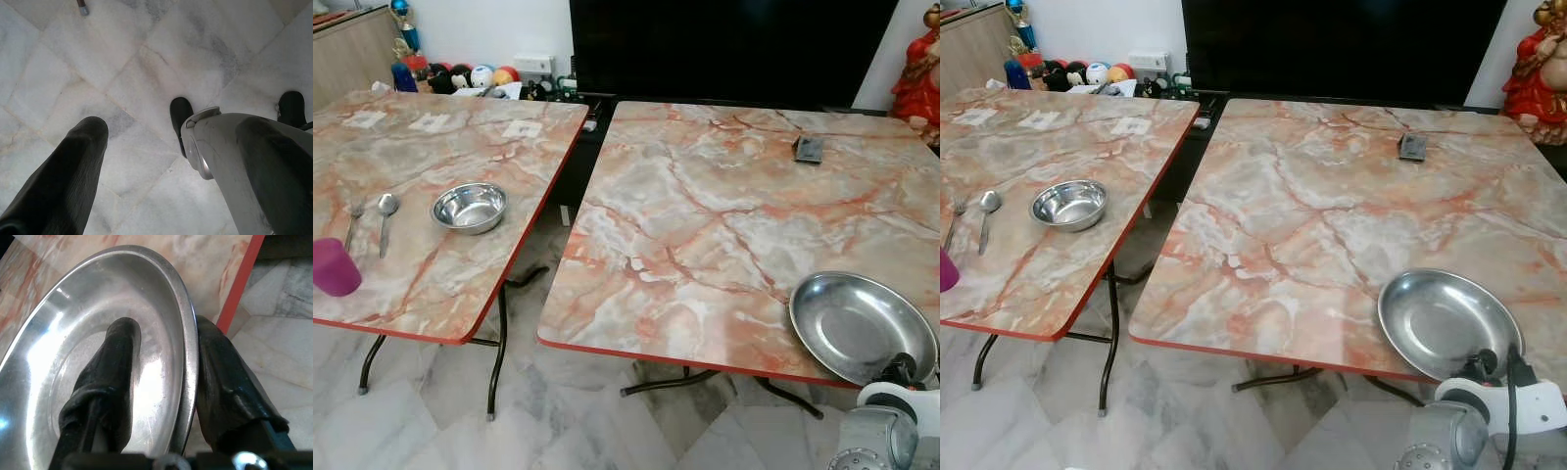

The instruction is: Setting the table

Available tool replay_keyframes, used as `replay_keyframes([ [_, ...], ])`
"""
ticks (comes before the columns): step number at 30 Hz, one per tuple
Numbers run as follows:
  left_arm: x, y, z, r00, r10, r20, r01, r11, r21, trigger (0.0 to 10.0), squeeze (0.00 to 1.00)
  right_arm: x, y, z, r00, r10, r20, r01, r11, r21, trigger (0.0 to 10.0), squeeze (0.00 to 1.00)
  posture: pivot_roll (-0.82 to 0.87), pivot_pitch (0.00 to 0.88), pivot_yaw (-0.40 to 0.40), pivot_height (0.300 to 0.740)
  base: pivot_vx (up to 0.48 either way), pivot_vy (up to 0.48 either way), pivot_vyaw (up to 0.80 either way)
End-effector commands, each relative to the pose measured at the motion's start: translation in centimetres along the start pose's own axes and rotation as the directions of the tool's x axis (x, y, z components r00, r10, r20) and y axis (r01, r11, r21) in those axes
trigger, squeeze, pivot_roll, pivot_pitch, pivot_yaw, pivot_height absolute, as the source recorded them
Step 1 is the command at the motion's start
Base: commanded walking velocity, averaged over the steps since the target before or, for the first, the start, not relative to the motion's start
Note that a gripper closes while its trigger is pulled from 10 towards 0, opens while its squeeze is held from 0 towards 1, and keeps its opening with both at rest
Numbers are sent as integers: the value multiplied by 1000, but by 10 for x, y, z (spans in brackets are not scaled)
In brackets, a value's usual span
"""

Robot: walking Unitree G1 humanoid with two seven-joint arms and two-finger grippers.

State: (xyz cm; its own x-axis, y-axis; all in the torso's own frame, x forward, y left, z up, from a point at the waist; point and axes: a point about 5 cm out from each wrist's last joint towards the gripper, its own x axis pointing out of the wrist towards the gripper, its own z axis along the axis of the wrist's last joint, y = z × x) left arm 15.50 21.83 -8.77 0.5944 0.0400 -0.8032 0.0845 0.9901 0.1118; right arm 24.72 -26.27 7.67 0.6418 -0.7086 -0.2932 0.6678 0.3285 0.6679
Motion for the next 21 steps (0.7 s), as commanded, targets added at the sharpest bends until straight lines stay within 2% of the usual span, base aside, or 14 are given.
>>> replay_keyframes([
  [1,-2,2,-8,1000,1,-25,-1,1000,17,10000,0,-2,4,-7,999,9,-36,-9,1000,9,10000,478,-2,91,-11,740,0,0,0],
  [15,-2,0,-8,1000,-2,-27,2,1000,18,10000,0,-4,7,-11,998,29,-60,-29,1000,-1,10000,467,-2,90,-13,740,0,0,0],
  [18,-2,-1,-8,1000,-3,-28,3,1000,18,10000,0,-4,6,-10,998,26,-50,-26,1000,0,10000,553,-4,90,-11,740,0,0,0],
  [19,-2,-1,-8,1000,-4,-29,5,1000,18,10000,0,-4,6,-9,998,26,-49,-26,1000,-1,10000,627,-4,90,-11,740,0,0,0],
  [20,-2,-1,-8,1000,-4,-29,5,1000,18,10000,0,-4,6,-9,998,26,-49,-26,1000,-1,10000,627,-4,90,-11,740,0,0,0],
  [21,-2,-2,-9,1000,-5,-30,6,1000,19,10000,0,-4,5,-9,999,28,-46,-28,1000,-4,10000,733,-4,90,-11,740,0,0,0],
])
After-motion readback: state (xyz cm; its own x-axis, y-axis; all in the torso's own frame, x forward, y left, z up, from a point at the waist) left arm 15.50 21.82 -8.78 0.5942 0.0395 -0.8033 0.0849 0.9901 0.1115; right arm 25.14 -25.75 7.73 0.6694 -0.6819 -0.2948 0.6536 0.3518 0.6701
